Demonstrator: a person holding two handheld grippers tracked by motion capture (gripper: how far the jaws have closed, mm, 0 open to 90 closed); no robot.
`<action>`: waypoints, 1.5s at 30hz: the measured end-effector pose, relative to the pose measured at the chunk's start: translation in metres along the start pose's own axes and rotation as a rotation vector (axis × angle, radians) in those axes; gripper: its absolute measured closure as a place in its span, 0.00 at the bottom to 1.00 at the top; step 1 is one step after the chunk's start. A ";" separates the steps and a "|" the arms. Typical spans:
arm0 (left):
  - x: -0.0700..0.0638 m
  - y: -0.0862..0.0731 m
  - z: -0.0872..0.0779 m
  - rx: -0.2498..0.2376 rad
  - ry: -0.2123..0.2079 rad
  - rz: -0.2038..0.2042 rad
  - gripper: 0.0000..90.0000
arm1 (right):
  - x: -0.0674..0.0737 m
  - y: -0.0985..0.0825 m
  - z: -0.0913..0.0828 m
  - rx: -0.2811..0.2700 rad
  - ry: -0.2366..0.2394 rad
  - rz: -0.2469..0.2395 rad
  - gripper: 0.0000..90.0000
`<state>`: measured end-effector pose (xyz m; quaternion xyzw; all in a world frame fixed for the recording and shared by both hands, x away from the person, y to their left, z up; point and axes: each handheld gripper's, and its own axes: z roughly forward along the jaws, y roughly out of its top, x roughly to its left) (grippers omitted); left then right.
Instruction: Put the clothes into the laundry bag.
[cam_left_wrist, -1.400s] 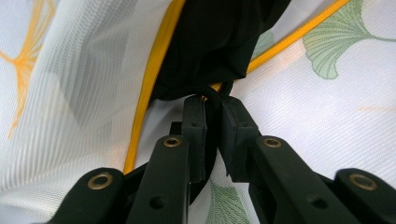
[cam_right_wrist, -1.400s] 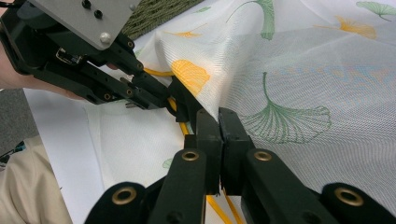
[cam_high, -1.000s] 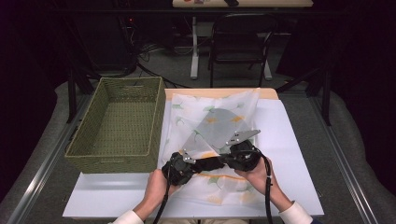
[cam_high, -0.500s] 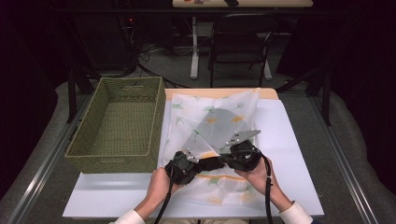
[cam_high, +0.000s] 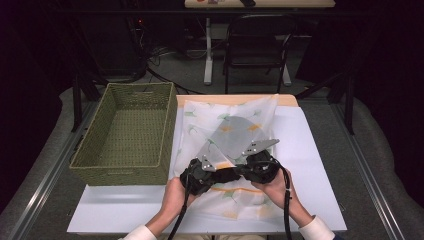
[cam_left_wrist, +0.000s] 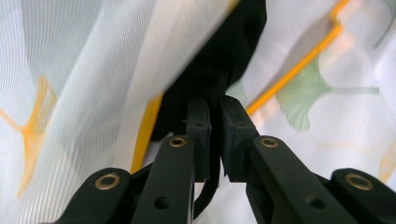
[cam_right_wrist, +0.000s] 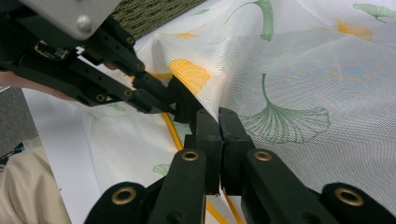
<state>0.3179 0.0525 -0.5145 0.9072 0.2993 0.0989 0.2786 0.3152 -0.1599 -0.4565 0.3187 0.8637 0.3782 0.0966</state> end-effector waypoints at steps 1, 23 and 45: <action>0.000 0.001 0.001 -0.022 -0.003 -0.015 0.92 | 0.000 0.000 0.000 0.000 0.000 -0.001 0.99; 0.014 0.021 0.029 -0.222 0.145 -0.119 0.93 | -0.003 0.001 -0.002 -0.032 0.021 0.021 0.99; 0.010 -0.007 -0.002 -0.072 0.027 0.000 0.58 | -0.006 -0.003 0.001 0.003 0.025 0.029 0.99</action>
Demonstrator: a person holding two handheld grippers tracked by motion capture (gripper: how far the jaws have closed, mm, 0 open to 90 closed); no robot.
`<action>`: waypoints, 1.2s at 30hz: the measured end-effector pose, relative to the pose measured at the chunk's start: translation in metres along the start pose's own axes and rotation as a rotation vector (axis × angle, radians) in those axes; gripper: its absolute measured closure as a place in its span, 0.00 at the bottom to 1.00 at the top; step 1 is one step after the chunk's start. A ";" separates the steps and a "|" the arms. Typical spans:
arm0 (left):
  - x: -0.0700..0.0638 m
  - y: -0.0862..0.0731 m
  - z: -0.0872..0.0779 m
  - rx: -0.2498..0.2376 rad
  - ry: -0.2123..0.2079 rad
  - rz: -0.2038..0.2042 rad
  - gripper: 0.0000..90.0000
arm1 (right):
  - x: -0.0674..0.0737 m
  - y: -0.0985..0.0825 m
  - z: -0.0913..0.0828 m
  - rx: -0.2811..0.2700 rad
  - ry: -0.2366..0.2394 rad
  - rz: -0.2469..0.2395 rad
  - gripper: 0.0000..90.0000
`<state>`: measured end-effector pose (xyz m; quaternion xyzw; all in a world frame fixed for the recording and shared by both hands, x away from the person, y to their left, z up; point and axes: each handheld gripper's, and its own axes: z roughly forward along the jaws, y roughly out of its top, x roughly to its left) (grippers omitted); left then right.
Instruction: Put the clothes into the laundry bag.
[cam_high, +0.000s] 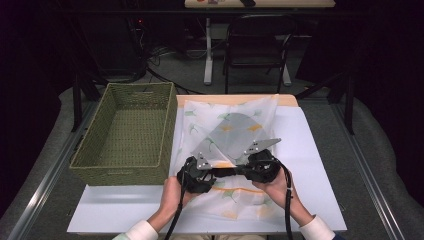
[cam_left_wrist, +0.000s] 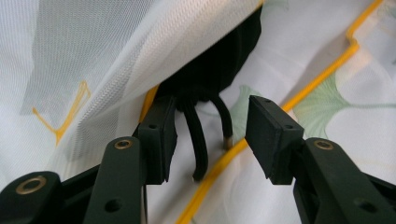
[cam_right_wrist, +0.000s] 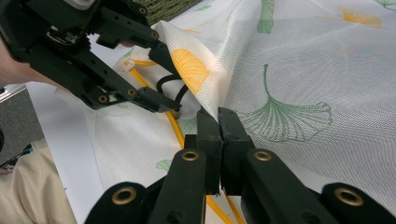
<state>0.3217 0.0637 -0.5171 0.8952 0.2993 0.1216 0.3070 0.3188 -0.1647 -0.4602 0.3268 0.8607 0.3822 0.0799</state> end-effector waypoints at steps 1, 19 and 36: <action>-0.001 -0.001 -0.002 0.003 0.002 -0.001 0.58 | 0.000 0.000 0.000 0.000 -0.001 -0.002 0.99; 0.016 -0.021 -0.027 0.040 0.114 -0.039 0.56 | 0.002 0.000 -0.002 -0.002 -0.002 -0.004 0.99; 0.018 -0.031 -0.001 0.104 0.104 0.008 0.98 | 0.003 -0.002 0.001 0.020 0.003 -0.013 0.98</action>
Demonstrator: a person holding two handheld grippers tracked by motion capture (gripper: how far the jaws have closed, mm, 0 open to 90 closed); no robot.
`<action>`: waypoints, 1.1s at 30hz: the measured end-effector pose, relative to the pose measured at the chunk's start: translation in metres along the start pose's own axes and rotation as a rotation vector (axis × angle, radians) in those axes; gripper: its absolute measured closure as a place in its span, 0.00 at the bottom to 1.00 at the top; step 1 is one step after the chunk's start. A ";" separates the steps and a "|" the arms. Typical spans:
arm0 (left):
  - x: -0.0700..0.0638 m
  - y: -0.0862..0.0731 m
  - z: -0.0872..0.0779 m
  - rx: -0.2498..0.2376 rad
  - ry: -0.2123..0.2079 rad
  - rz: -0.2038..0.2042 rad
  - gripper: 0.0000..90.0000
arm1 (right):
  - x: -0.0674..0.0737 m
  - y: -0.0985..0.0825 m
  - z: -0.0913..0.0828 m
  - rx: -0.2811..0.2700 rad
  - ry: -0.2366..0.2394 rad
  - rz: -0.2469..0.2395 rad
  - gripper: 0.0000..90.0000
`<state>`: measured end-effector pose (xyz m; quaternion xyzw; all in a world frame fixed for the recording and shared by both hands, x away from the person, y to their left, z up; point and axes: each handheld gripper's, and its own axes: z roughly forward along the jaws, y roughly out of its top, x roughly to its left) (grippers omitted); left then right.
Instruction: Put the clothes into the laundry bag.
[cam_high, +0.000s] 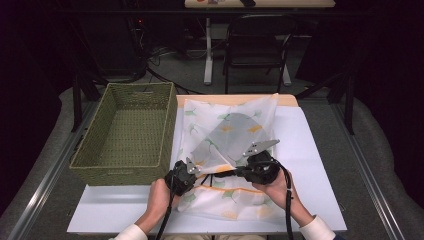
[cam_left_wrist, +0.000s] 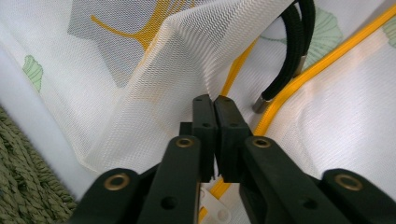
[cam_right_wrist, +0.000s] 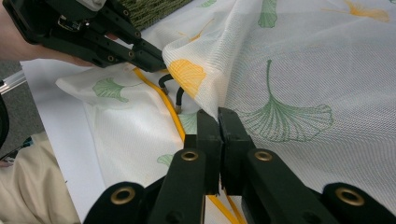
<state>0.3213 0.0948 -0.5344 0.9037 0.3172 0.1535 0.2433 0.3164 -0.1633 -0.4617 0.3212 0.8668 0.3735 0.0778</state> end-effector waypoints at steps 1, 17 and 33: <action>0.001 0.000 -0.001 -0.002 -0.007 -0.001 0.99 | 0.000 0.000 0.000 -0.002 -0.001 -0.002 0.98; 0.002 -0.011 -0.029 -0.064 -0.046 -0.020 1.00 | -0.001 -0.002 -0.008 -0.006 0.006 -0.009 0.99; -0.007 -0.021 -0.028 0.010 -0.095 0.051 1.00 | -0.009 -0.025 0.010 0.129 0.035 -0.007 0.98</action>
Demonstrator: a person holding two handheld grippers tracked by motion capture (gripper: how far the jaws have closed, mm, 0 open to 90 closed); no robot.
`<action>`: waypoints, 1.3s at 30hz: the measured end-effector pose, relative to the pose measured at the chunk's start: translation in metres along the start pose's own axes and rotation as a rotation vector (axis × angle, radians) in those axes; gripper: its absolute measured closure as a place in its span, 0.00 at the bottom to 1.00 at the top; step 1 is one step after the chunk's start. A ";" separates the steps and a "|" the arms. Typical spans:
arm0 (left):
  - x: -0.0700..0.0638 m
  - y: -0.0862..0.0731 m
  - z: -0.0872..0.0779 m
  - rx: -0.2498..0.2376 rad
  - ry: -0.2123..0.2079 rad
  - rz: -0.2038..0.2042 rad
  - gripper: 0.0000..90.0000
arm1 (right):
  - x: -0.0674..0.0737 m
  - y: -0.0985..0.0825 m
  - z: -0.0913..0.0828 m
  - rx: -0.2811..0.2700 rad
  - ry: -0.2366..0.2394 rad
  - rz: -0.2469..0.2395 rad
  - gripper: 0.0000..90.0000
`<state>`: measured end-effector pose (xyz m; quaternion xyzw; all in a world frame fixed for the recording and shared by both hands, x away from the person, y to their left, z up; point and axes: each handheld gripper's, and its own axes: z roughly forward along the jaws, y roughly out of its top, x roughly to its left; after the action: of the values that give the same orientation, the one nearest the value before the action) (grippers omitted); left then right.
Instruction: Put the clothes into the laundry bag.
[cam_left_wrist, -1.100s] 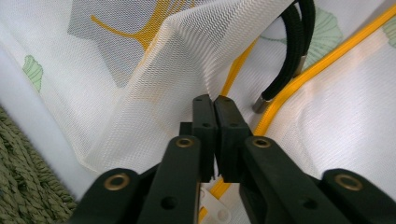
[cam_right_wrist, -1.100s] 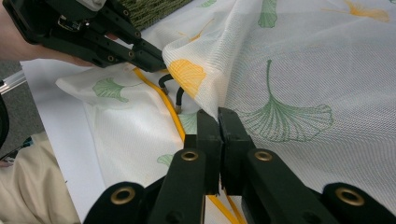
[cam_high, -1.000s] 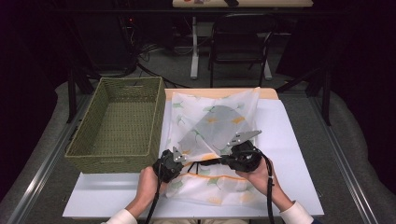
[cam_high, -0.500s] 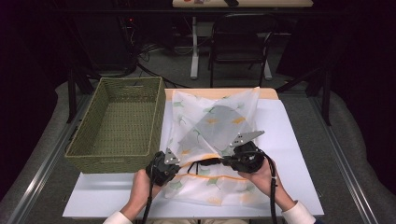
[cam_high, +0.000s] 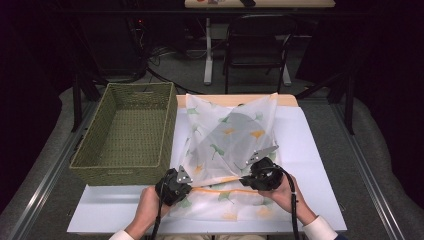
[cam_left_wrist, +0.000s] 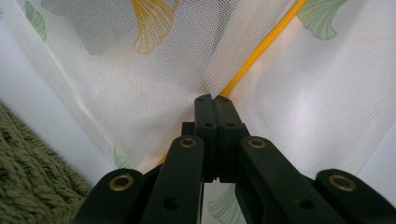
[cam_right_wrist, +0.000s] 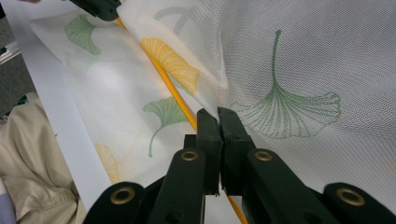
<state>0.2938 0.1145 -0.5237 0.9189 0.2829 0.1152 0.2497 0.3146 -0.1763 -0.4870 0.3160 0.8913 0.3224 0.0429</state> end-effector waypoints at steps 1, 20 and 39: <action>-0.001 0.000 0.001 0.004 0.000 -0.001 1.00 | -0.001 -0.002 0.003 0.019 0.002 -0.001 0.98; -0.008 0.001 0.012 0.086 -0.040 0.042 1.00 | -0.010 -0.017 0.030 0.179 0.003 -0.006 0.99; -0.017 0.004 0.013 0.083 -0.107 0.009 0.97 | -0.016 -0.026 0.032 0.237 -0.007 -0.019 0.99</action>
<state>0.2866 0.0967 -0.5338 0.9346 0.2695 0.0551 0.2256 0.3228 -0.1836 -0.5301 0.3114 0.9260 0.2132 0.0115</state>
